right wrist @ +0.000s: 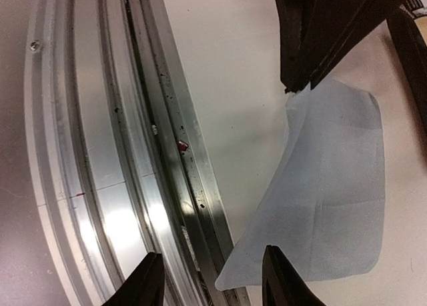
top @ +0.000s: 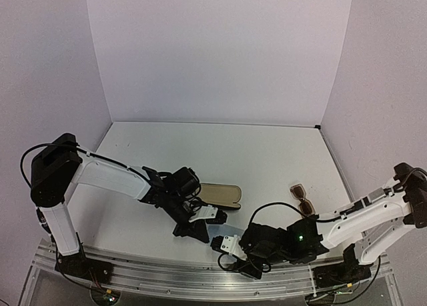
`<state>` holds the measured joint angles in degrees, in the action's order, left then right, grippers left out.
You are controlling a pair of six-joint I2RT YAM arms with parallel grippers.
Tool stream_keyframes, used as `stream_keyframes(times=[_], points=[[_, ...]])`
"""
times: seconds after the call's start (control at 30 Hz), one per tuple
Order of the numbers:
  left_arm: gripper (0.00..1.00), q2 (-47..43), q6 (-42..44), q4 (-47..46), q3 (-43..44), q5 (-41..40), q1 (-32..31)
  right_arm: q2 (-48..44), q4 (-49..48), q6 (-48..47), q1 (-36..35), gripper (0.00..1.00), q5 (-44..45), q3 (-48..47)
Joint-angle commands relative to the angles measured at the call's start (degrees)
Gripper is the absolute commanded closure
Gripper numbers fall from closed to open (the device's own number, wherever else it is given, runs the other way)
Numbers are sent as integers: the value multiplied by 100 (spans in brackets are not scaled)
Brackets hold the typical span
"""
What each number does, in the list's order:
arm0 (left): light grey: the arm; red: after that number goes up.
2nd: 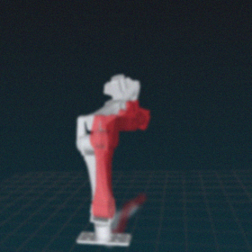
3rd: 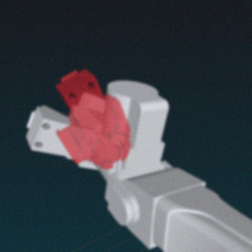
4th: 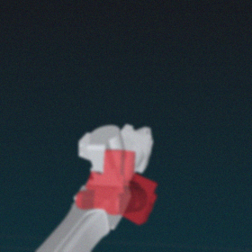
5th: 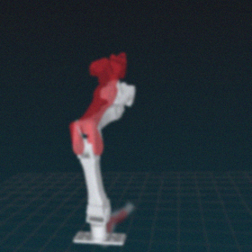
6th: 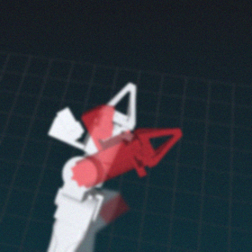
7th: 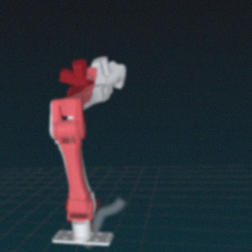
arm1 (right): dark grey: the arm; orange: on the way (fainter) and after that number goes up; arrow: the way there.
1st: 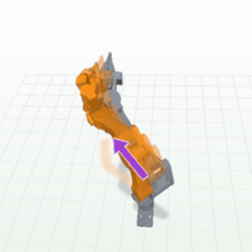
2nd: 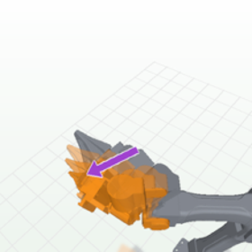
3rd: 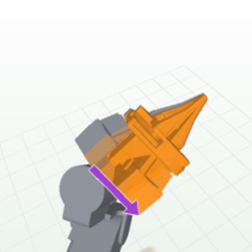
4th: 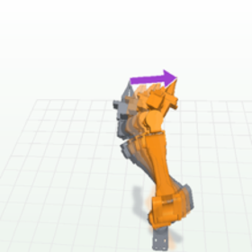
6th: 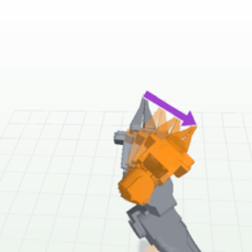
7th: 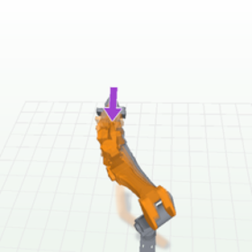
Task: Organize the sunglasses
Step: Fold the glasses cleaning cloth at the center of the board.
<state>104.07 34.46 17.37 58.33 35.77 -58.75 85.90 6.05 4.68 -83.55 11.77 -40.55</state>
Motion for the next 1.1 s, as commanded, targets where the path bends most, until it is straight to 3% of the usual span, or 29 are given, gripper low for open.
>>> stream_keyframes(times=[0.0, 0.43, 0.6, 0.73, 1.07], points=[[100, -177, -48, -59, -10, 179, 48, 140, -325, 562, -3, 53, 613, 66], [100, -81, 35, -28, 105, 179, 72, 389, -476, 804, -3, 59, 345, 172], [100, -98, 36, 30, 92, 169, 102, 322, -470, 1111, 7, 84, 638, 288], [100, -100, 19, 111, 97, 211, 124, 310, -352, 1280, 23, 98, 658, 175], [100, -194, -595, 507, 116, 634, 215, -40, 420, 1667, 752, 100, 677, -223]])
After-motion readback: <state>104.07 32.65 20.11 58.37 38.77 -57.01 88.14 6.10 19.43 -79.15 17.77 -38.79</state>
